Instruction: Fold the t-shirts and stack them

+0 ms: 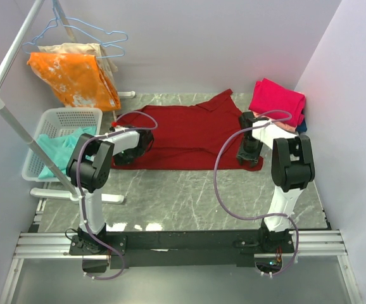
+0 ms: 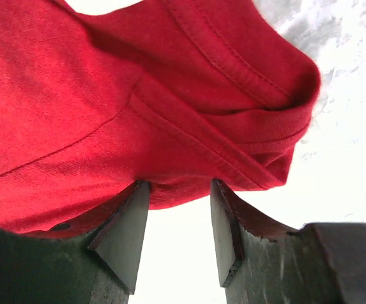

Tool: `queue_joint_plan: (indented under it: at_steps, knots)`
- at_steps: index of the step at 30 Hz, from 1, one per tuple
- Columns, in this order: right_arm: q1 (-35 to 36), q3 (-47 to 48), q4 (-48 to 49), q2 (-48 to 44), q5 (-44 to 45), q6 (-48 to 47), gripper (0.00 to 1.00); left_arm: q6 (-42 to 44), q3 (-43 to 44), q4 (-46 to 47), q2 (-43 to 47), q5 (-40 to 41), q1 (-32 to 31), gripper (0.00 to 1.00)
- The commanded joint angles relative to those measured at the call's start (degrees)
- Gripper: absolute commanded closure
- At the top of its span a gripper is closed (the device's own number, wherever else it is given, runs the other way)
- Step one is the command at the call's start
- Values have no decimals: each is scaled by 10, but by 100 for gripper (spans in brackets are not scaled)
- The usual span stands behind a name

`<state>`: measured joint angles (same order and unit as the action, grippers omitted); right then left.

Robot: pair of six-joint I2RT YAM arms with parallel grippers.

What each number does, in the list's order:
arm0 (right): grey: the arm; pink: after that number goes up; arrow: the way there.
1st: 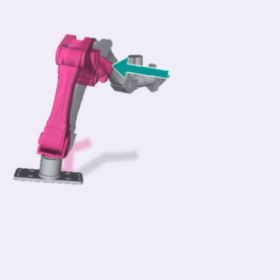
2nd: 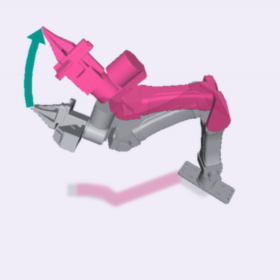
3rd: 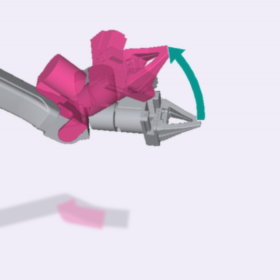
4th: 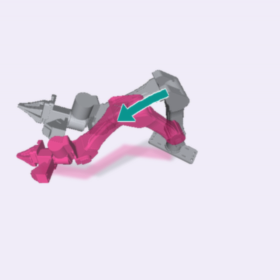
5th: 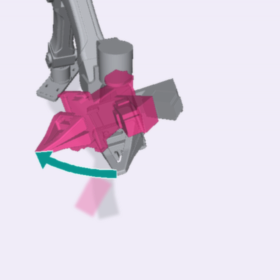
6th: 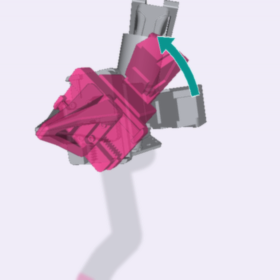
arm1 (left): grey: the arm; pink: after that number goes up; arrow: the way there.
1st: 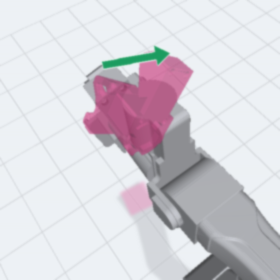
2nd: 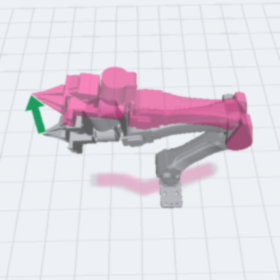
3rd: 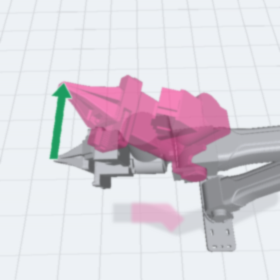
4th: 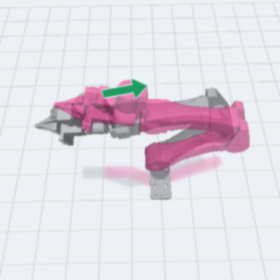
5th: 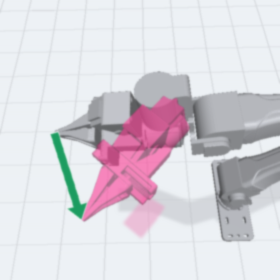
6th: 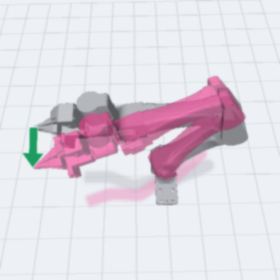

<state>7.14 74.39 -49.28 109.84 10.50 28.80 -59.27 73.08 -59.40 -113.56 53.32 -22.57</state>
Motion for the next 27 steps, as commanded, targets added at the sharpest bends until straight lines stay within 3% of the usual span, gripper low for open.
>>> queue_joint_plan:
  at_steps: [1,12,20,27]
  knots:
    - [-20,-30,-28,-4,78,-2,50,9,-22,-74,-34,-9,-1,1]
    - [-22,-93,-21,-1,85,20,54,46,-24,-49,-11,-22,-21,0]
    - [-31,-185,13,-42,112,48,52,99,-22,21,118,-59,-21,1]
    - [-57,-200,-8,-95,141,76,52,139,10,41,205,-95,-22,1]
